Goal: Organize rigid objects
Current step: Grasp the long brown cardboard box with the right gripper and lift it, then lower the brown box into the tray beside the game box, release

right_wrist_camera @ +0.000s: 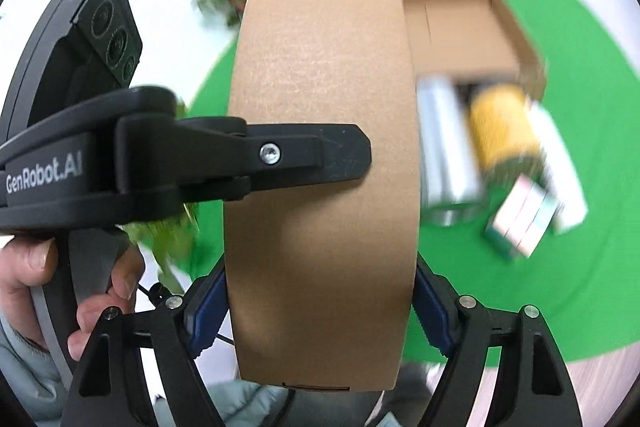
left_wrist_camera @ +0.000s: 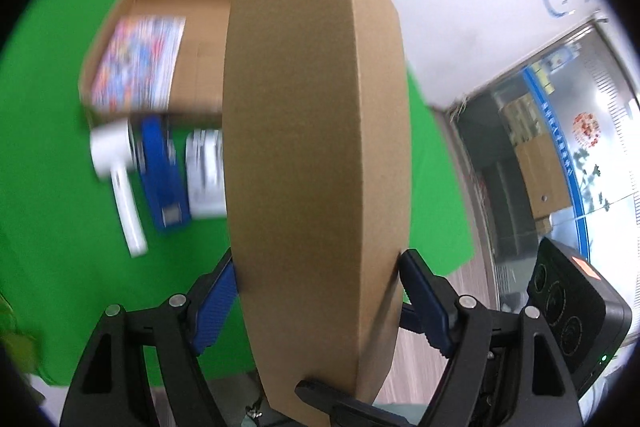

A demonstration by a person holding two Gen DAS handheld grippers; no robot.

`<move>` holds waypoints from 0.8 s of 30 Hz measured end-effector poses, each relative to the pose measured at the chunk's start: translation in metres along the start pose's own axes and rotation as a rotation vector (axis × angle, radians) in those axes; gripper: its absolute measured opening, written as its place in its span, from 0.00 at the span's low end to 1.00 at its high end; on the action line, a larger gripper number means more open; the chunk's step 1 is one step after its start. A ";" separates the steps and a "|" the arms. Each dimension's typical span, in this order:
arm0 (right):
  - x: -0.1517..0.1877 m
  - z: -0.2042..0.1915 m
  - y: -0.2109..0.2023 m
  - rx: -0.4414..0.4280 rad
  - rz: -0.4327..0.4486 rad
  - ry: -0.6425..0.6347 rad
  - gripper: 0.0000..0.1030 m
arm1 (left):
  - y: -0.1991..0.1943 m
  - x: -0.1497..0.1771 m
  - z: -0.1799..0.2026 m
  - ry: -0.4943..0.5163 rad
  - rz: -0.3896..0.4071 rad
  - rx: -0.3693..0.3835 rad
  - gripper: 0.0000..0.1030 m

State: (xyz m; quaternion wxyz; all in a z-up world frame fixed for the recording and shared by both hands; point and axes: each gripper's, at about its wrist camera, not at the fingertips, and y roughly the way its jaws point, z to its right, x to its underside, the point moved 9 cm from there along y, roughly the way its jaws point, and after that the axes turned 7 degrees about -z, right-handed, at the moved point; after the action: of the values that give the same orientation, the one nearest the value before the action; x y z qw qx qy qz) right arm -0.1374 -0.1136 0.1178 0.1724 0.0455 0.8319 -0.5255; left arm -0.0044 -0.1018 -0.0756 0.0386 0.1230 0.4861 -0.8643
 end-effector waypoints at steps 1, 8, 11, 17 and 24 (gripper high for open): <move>-0.008 -0.004 -0.015 0.007 0.032 -0.010 0.76 | -0.011 -0.009 0.011 0.014 0.033 0.001 0.77; -0.062 -0.042 -0.105 0.042 0.232 -0.067 0.76 | -0.086 -0.054 0.062 0.127 0.201 0.001 0.77; -0.078 -0.057 -0.126 0.042 0.272 -0.066 0.76 | -0.109 -0.066 0.068 0.158 0.235 -0.005 0.77; -0.104 -0.091 -0.137 0.079 0.309 -0.069 0.76 | -0.129 -0.093 0.065 0.195 0.258 0.027 0.77; -0.162 -0.118 -0.124 0.144 0.316 -0.041 0.76 | -0.147 -0.128 0.059 0.261 0.268 0.067 0.77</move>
State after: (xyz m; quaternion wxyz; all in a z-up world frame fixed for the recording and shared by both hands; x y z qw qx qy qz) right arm -0.0459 -0.0470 0.3244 0.2662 0.1773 0.7710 -0.5507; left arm 0.0812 -0.0817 0.1076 0.0861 0.2989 0.4373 -0.8438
